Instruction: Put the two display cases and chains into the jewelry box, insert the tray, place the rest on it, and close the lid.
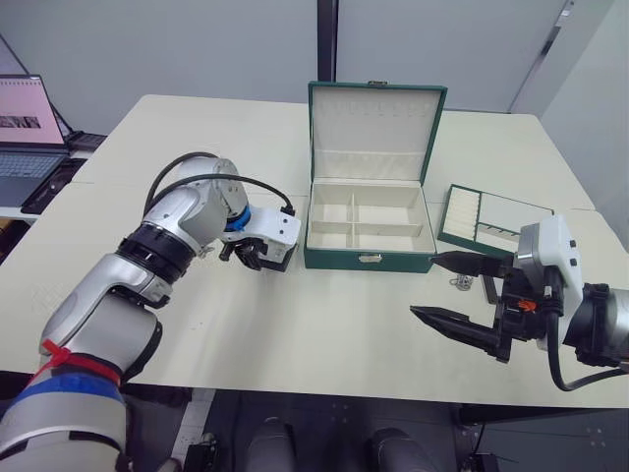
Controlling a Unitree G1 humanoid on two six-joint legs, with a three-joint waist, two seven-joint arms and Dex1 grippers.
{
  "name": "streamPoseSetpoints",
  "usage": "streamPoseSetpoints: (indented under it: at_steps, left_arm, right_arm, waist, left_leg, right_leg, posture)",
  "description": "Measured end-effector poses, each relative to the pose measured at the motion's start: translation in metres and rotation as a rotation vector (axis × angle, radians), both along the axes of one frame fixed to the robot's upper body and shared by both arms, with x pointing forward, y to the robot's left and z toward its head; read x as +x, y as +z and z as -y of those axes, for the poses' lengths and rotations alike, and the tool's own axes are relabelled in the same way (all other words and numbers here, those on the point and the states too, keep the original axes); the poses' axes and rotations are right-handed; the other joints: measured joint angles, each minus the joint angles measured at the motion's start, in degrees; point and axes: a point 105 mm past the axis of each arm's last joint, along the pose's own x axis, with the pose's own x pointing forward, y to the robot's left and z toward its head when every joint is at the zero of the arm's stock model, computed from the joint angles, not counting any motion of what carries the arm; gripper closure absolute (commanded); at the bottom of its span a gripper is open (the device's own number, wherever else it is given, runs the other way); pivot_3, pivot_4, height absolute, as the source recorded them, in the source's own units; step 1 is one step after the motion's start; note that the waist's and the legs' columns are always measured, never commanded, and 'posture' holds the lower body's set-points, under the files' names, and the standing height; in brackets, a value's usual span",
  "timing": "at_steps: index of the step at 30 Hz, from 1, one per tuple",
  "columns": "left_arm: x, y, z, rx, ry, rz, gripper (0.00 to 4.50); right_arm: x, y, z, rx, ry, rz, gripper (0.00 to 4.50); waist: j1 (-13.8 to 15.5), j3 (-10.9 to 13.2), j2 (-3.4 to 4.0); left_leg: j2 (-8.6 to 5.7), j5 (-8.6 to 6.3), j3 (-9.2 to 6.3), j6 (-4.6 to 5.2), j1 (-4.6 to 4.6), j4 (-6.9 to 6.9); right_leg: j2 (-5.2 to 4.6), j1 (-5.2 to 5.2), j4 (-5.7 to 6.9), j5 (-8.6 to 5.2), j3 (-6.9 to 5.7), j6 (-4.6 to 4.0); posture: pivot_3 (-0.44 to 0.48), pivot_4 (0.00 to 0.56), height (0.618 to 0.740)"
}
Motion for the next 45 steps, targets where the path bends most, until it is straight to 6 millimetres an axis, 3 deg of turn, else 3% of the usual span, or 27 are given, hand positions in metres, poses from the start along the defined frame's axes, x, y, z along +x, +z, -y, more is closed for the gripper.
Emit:
streamPoseSetpoints:
  at_steps: [14, 17, 21, 33, 37, 41, 45]
  left_arm:
    - [0.003, -0.007, -0.001, 0.028, -0.011, -0.008, 2.7]
    - [0.003, -0.009, -0.004, 0.032, 0.0, -0.015, 3.3]
    - [0.003, -0.009, -0.004, 0.04, -0.005, -0.015, 4.48]
    - [0.003, -0.006, -0.008, 0.038, 0.018, -0.013, 4.48]
    - [-0.006, 0.019, -0.024, -0.029, 0.065, -0.021, 4.48]
    - [-0.022, 0.078, -0.022, -0.129, 0.058, 0.039, 4.48]
    - [-0.033, 0.095, -0.015, -0.175, 0.059, 0.005, 4.48]
  right_arm:
    - [-0.001, 0.0, 0.0, -0.004, 0.0, 0.002, 0.0]
    - [-0.001, 0.0, 0.0, -0.004, -0.001, 0.004, 0.0]
    - [0.0, 0.001, 0.0, -0.002, -0.004, 0.012, 0.0]
    - [0.0, 0.003, 0.0, 0.003, -0.01, 0.021, 0.0]
    - [-0.001, 0.003, 0.002, 0.004, -0.009, 0.019, 0.0]
    - [-0.003, 0.005, 0.007, 0.016, -0.027, 0.017, 0.0]
    - [-0.004, 0.005, 0.015, 0.018, -0.067, 0.011, 0.0]
  waist:
    - [0.0, 0.0, 0.0]
    - [0.0, 0.0, 0.0]
    - [0.0, 0.0, 0.0]
    - [0.0, 0.0, 0.0]
    - [-0.4, 0.0, 0.0]
    - [-0.1, 0.0, 0.0]
    - [0.1, 0.0, 0.01]
  left_leg:
    - [0.0, 0.0, 0.0, 0.0, 0.0, 0.0]
    - [0.0, 0.0, 0.0, 0.0, 0.0, 0.0]
    - [0.0, 0.0, 0.0, -0.01, 0.0, 0.0]
    - [0.0, 0.0, 0.0, -0.01, 0.0, 0.0]
    - [0.02, 0.01, -0.01, -0.02, -0.01, -0.03]
    - [0.0, 0.01, -0.04, -0.01, 0.0, 0.0]
    - [0.0, 0.0, -0.09, 0.0, 0.0, 0.05]
  right_leg:
    - [0.0, 0.01, 0.01, 0.0, 0.0, 0.0]
    - [0.0, 0.01, 0.01, 0.0, 0.0, 0.0]
    - [0.0, 0.01, 0.0, 0.0, 0.0, 0.0]
    - [0.0, 0.01, 0.01, 0.0, 0.0, 0.0]
    - [0.02, -0.03, 0.05, 0.0, 0.0, 0.0]
    - [-0.01, 0.05, 0.01, 0.0, -0.04, 0.01]
    - [-0.01, 0.06, 0.03, 0.0, -0.08, 0.01]
  posture:
    - [0.0, 0.15, 0.74]
    - [0.0, 0.15, 0.74]
    - [0.0, 0.15, 0.74]
    - [0.0, 0.15, 0.74]
    - [0.0, 0.15, 0.74]
    - [0.0, 0.15, 0.74]
    - [0.0, 0.15, 0.74]
